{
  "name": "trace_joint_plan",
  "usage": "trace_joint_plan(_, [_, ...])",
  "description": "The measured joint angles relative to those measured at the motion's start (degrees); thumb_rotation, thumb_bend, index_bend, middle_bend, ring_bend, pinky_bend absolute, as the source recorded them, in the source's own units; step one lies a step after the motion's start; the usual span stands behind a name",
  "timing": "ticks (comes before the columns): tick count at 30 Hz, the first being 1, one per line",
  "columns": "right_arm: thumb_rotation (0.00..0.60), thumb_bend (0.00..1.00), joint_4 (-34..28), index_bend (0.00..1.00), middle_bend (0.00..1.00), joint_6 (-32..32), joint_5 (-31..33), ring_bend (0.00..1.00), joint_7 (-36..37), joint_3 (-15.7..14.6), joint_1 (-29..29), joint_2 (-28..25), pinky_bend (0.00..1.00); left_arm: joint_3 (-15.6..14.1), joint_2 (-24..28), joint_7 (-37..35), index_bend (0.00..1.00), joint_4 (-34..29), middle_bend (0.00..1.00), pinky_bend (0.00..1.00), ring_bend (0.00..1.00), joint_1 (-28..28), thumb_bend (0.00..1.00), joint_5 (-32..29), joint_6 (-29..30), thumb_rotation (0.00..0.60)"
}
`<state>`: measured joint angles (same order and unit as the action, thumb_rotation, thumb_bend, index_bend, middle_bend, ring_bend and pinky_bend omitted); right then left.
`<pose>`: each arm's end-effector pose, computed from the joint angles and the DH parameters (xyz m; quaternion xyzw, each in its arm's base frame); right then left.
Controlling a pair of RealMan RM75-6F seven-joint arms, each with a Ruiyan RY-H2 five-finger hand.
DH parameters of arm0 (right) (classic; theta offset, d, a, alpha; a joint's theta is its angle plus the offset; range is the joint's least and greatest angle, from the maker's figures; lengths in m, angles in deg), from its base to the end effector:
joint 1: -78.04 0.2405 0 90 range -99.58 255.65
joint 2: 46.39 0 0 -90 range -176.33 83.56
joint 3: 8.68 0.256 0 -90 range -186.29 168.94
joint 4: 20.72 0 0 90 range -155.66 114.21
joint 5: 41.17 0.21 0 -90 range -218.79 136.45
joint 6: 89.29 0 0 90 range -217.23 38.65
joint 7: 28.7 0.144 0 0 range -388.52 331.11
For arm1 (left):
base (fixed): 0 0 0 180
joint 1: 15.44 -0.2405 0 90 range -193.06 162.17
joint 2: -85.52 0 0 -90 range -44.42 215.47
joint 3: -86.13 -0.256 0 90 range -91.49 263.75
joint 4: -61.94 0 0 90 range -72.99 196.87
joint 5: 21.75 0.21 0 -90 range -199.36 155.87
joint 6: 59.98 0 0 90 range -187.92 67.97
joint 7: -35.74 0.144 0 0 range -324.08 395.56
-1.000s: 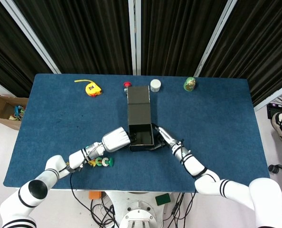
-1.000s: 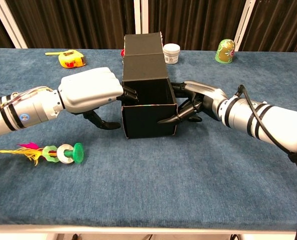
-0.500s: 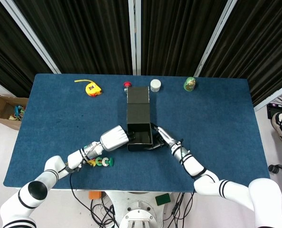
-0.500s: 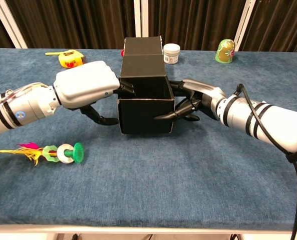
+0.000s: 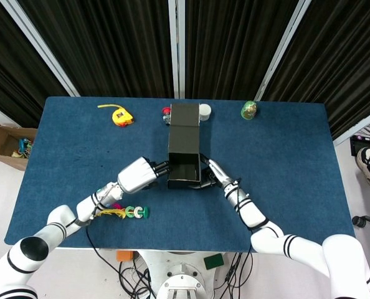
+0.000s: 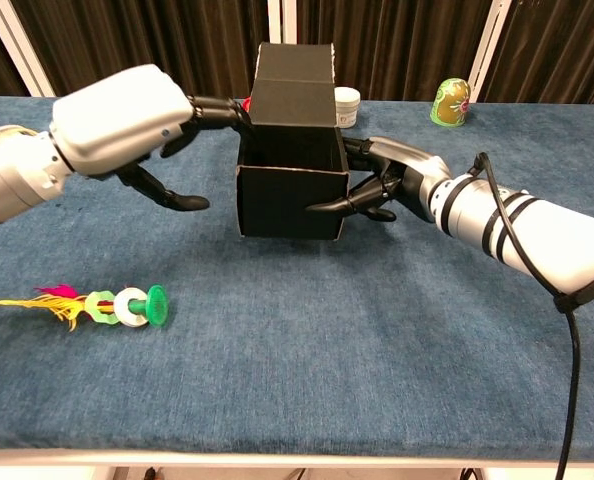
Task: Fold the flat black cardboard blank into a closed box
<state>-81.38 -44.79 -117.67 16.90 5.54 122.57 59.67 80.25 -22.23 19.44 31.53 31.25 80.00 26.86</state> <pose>-0.1376 -0.3587 -0.0984 0.5166 -0.6878 0.4861 0.1543 -0.1573 0.3508 -0.0325 -0.7941 -0.0705 -0.5250 0.2980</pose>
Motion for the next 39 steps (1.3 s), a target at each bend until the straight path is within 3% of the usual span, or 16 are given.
trace_joint_plan(4, [0.600,0.35,2.10,0.18,0.27,0.23,0.86,0.76,-2.04,0.63,0.33,0.82,1.00,0.38,1.48,2.69,0.30,-0.90,0.30,0.97,0.73,-0.85,0.13,0.20,2.97,0.600])
trace_joint_plan(8, [0.600,0.23,4.73,0.01,0.14,-0.05,1.84,0.72,-4.47,0.95,0.85,2.14,1.00,1.24,3.67,3.82,0.30,-3.33,0.30,0.97,0.73,-2.26,0.13,-0.37,5.22,0.600])
trace_joint_plan(11, [0.600,0.18,5.13,0.00,0.09,-1.18,2.44,0.70,-4.87,0.80,0.93,2.64,1.00,2.05,4.83,2.06,0.30,-6.23,0.30,0.97,0.73,-3.27,0.13,-1.63,5.27,0.600])
trace_joint_plan(16, [0.600,0.17,4.18,0.00,0.05,-1.14,2.07,0.69,-5.06,0.00,0.35,2.46,1.00,3.48,6.68,-2.14,0.29,-12.01,0.29,0.97,0.73,-4.69,0.12,-4.20,3.74,0.600])
trace_joint_plan(25, [0.600,0.17,0.53,0.00,0.03,-0.63,1.85,0.68,-5.96,-0.96,-1.26,0.19,1.00,5.67,9.66,-10.63,0.10,-23.11,0.20,0.97,0.72,-5.79,0.11,-9.53,-4.82,0.595])
trace_joint_plan(27, [0.600,0.17,-0.56,0.00,0.02,-0.78,1.99,0.67,-6.27,-1.18,-1.68,-0.75,1.00,6.09,10.38,-12.67,0.06,-25.56,0.18,0.98,0.71,-5.82,0.11,-10.91,-7.64,0.559])
trace_joint_plan(33, [0.600,0.14,-5.45,0.00,0.00,-1.30,2.56,0.64,-6.87,-1.88,-3.21,-4.56,1.00,7.14,11.95,-19.37,0.00,-31.36,0.12,0.98,0.69,-5.40,0.11,-14.87,-16.83,0.373])
trace_joint_plan(39, [0.600,0.02,-9.05,0.00,0.00,-3.64,5.00,0.62,-7.41,-1.80,-3.90,-6.58,1.00,8.79,12.61,-21.09,0.00,-34.13,0.12,0.97,0.69,-4.78,0.11,-17.48,-22.10,0.309])
